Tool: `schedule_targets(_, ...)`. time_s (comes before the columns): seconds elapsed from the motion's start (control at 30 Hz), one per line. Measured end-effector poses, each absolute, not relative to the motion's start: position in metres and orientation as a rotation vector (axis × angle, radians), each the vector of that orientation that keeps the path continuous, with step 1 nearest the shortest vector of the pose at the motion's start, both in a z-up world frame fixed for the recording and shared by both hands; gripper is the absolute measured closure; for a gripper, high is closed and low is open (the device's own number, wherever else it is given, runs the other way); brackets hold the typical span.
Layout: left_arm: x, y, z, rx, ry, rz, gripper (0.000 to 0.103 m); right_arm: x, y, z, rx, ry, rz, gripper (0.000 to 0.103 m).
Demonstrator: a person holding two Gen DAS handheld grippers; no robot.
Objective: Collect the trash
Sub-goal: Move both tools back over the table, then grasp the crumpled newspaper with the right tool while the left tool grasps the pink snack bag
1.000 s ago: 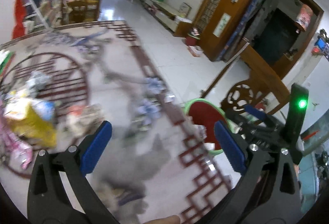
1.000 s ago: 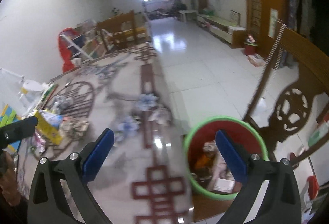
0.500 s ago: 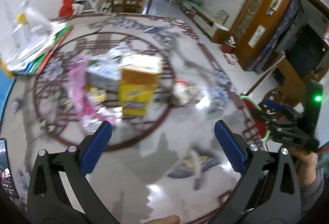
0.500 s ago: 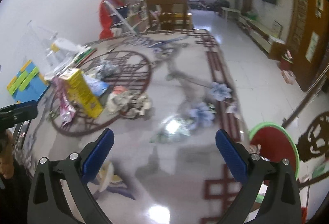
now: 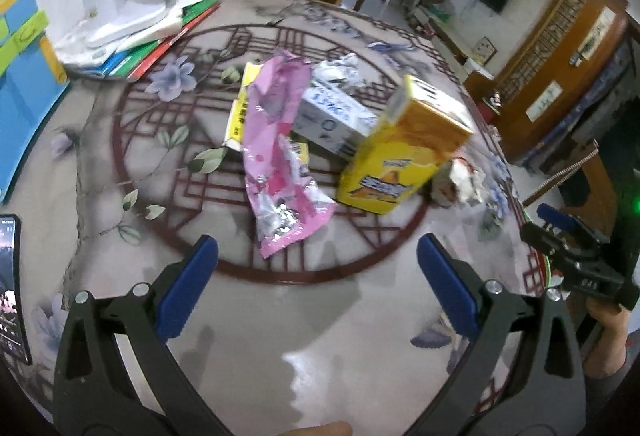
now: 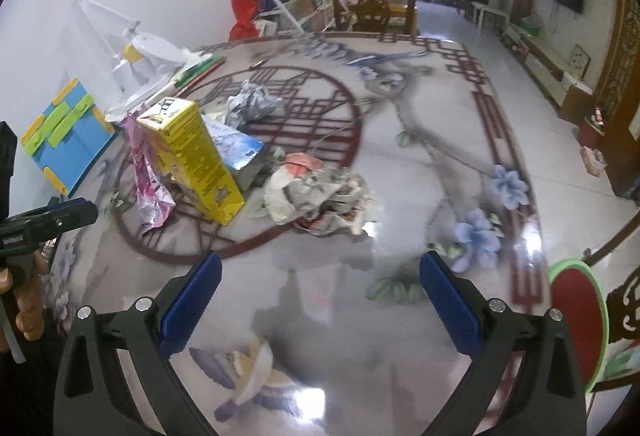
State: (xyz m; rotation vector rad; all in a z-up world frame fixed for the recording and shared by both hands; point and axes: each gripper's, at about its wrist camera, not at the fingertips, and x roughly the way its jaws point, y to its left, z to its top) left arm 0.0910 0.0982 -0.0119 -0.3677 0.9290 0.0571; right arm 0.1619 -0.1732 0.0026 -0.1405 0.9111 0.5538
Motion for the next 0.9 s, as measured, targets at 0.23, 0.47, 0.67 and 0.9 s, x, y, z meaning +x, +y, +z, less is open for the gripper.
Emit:
schedule_targets(0.23, 0.123, 0.106, -0.015, -0.363, 0.943, 0.127, 0.006, 0.188, -0.154, -0.01, -0.116, 0.961, 0.572, 0.007)
schedule_targets(0.47, 0.153, 0.117, -0.032, -0.335, 0.952, 0.187, 0.006, 0.212, -0.141, -0.027, -0.097, 0.992, 0.567, 0.007)
schedule_targets(0.67, 0.155, 0.124, -0.043, -0.345, 0.935, 0.177, 0.006, 0.224, -0.133, -0.042, -0.097, 0.998, 0.556, 0.007)
schedule_targets(0.9, 0.162, 0.126, -0.052, -0.344, 0.938, 0.19, 0.006, 0.235, -0.132, -0.055, -0.093, 0.996, 0.545, 0.008)
